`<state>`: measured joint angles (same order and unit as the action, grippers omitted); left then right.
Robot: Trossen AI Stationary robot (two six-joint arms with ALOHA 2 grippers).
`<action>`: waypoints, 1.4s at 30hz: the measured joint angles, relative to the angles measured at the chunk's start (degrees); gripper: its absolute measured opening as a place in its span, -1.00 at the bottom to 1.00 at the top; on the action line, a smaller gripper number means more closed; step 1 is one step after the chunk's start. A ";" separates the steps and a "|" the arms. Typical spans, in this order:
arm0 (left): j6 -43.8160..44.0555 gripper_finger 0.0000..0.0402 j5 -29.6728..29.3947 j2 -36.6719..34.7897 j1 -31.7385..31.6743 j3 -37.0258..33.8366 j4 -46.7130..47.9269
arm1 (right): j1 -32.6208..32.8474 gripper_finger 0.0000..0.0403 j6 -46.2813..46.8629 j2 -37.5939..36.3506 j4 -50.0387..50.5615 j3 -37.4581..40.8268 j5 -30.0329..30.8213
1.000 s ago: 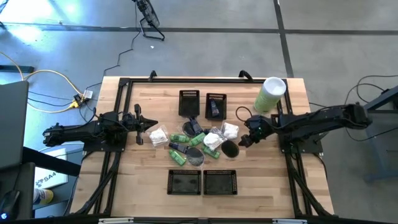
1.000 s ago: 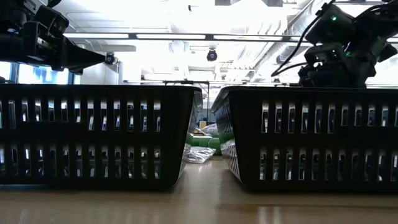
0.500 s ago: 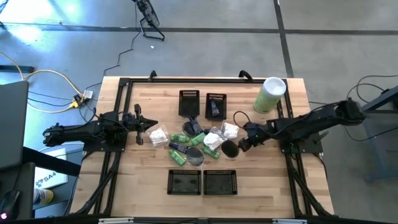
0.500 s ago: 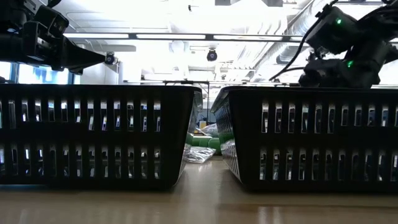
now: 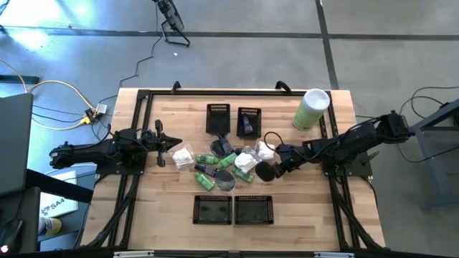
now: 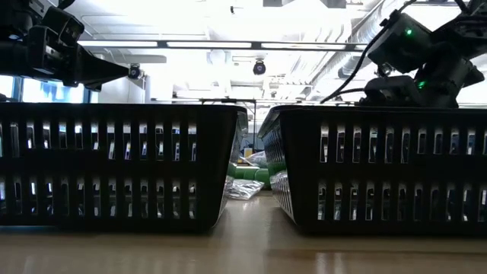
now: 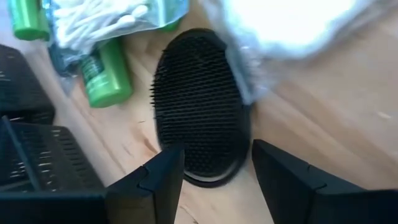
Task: Pick & Place Travel size toiletries
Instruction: Put the black hairbrush into the bottom right black bin
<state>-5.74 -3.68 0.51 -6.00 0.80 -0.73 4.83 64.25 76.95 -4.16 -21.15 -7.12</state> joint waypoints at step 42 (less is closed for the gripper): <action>0.04 -1.00 0.00 0.00 0.00 0.00 -0.01 | 0.44 -0.27 -2.84 0.22 -1.40 0.11 -2.14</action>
<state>-5.69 -3.68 0.51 -6.00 0.80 -0.74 5.27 61.40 77.17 -5.55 -21.04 -9.25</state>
